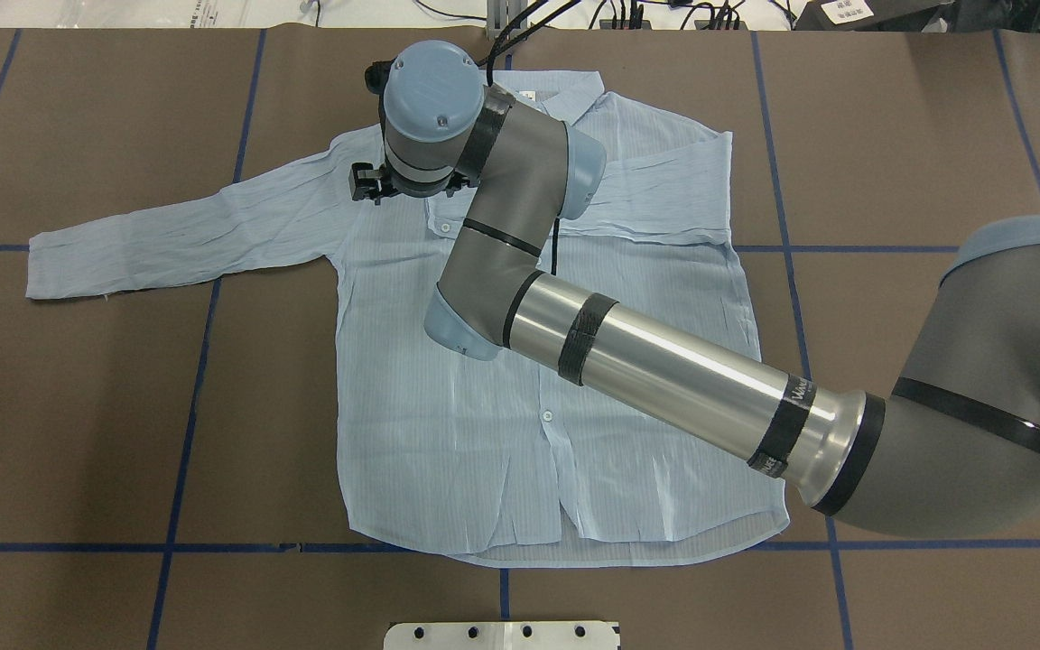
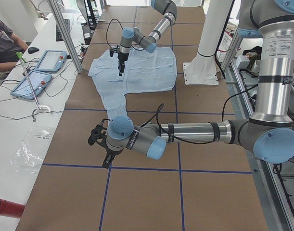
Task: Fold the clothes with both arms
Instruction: 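Lift the sleeve and fold it across the shirt front with the right gripper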
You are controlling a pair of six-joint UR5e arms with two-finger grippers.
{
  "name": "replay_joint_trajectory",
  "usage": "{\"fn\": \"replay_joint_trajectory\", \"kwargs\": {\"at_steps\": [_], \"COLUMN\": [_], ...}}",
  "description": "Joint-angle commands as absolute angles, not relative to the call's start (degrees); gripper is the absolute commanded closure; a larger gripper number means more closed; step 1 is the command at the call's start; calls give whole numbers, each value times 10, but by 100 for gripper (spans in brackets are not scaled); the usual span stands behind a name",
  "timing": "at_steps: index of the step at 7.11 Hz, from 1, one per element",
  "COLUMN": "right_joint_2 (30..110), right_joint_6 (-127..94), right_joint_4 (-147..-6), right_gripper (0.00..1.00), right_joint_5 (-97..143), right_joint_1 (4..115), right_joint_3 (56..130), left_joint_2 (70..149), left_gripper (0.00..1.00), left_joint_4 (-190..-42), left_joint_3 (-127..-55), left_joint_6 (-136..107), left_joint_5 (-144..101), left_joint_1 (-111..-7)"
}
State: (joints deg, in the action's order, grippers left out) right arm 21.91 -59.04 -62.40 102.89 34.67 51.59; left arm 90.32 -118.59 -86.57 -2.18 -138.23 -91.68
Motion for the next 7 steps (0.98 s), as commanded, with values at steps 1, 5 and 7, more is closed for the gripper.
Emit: {"fn": "replay_joint_trajectory", "kwargs": {"at_steps": [1, 5, 7], "right_joint_2": [227, 337, 447], "right_joint_6": [-618, -564, -450], "right_joint_4": [-764, -923, -999], "right_gripper": [0, 0, 0], "right_joint_5": [1033, 1112, 1146], "right_joint_1": [349, 419, 469], "right_joint_3": [588, 738, 882], "left_joint_2": [904, 888, 889], "left_gripper": [1, 1, 5], "left_joint_4": [-1271, -1415, -1442], "left_joint_3": [-861, -861, -862], "left_joint_6": [-180, -472, -628], "left_joint_5": [-1343, -1182, -1106], "left_joint_1": [-860, -714, -629]}}
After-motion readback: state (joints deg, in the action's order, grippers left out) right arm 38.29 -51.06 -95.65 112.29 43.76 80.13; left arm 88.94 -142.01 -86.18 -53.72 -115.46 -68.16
